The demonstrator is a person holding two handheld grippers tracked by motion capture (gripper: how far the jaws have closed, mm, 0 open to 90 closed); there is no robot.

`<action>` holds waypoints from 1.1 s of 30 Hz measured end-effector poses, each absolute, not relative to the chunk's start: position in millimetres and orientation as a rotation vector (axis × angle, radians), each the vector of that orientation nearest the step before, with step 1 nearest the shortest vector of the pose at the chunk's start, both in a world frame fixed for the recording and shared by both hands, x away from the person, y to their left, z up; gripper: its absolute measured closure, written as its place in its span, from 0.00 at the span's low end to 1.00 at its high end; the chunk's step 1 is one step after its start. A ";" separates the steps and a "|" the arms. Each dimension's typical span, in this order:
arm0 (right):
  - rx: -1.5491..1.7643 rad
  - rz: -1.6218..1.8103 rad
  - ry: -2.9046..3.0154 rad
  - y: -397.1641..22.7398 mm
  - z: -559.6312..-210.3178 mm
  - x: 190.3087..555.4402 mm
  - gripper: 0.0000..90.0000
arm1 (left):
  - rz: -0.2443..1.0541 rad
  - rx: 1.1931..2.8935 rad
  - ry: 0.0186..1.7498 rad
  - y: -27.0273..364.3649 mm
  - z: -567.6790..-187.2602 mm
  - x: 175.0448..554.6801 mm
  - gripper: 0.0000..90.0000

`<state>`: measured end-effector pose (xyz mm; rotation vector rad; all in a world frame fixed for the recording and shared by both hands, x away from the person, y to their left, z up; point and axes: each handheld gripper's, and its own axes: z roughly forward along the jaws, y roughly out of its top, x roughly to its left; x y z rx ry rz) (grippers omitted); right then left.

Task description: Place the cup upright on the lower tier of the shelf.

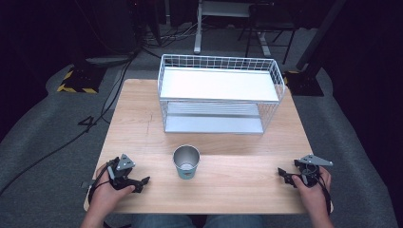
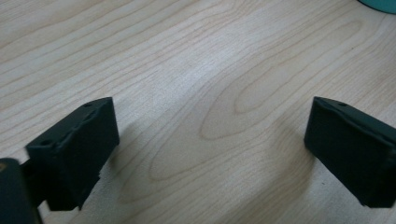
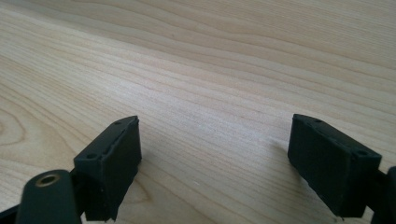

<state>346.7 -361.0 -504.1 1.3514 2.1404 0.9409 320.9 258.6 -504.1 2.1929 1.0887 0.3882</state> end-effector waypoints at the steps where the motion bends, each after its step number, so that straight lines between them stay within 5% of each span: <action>1: 1.351 0.941 2.140 -361.0 -504.2 346.7 0.20 | 0.388 2.192 1.086 259.2 -502.7 320.7 0.09; 3: 1.351 0.941 2.140 -361.0 -504.2 346.7 0.20 | 0.380 2.184 1.087 259.6 -500.7 319.9 0.23; 33: 1.351 0.941 2.140 -361.0 -504.1 346.6 0.20 | 0.353 2.059 0.935 210.5 -445.1 291.2 0.23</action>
